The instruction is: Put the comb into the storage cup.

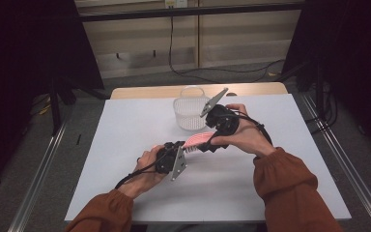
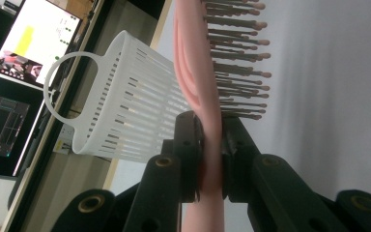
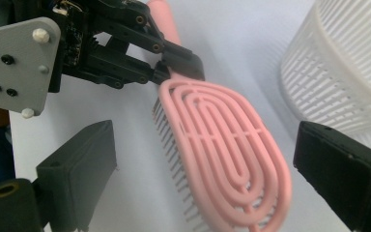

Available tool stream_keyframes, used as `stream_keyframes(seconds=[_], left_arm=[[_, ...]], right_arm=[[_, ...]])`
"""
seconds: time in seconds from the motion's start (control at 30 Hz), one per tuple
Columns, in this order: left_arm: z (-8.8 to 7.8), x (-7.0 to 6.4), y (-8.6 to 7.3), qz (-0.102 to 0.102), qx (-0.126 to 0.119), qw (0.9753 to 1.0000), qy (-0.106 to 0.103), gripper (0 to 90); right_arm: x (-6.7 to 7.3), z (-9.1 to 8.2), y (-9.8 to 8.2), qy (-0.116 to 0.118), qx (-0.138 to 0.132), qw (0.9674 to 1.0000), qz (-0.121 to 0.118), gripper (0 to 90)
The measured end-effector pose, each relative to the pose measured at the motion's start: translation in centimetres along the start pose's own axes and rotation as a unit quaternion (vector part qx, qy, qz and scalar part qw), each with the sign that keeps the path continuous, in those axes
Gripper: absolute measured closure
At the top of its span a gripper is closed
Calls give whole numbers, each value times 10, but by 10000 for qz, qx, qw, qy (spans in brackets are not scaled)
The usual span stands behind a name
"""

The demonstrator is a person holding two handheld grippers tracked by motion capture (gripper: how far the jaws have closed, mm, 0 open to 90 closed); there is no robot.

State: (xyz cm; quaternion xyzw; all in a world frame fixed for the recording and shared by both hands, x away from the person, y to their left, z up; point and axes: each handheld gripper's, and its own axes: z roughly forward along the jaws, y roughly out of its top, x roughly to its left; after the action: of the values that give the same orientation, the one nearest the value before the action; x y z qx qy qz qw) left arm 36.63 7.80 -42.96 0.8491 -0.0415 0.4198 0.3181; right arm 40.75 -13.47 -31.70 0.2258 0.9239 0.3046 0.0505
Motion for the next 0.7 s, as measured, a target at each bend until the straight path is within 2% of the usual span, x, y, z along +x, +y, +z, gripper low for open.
stream_keyframes(seconds=[0.07,0.13,0.2,0.4,0.47,0.6,0.7], left_arm=[[-1,3,-1,-9,72,10000,5,797],[-2,5,-3,-124,77,9999,-10,798],[-2,7,-5,-341,51,9994,-46,798],[-3,13,-11,-776,-47,9969,-135,798],[-3,16,-13,-845,-49,9963,-165,798],[-4,20,-17,-1148,-121,9931,-228,798],[-6,24,-19,-1402,-195,9896,-269,798]], right_arm=[[-1,-3,-2,-65,-105,9999,-26,56],[-1,-7,-5,-90,-169,9998,-5,58],[-2,-10,-7,-137,-260,9996,-36,56],[-4,-22,-16,-298,-617,9976,41,42],[-5,-25,-19,-361,-686,9970,35,43],[-5,-28,-24,-398,-778,9961,77,40],[-4,-27,-30,-434,-847,9954,112,39]])
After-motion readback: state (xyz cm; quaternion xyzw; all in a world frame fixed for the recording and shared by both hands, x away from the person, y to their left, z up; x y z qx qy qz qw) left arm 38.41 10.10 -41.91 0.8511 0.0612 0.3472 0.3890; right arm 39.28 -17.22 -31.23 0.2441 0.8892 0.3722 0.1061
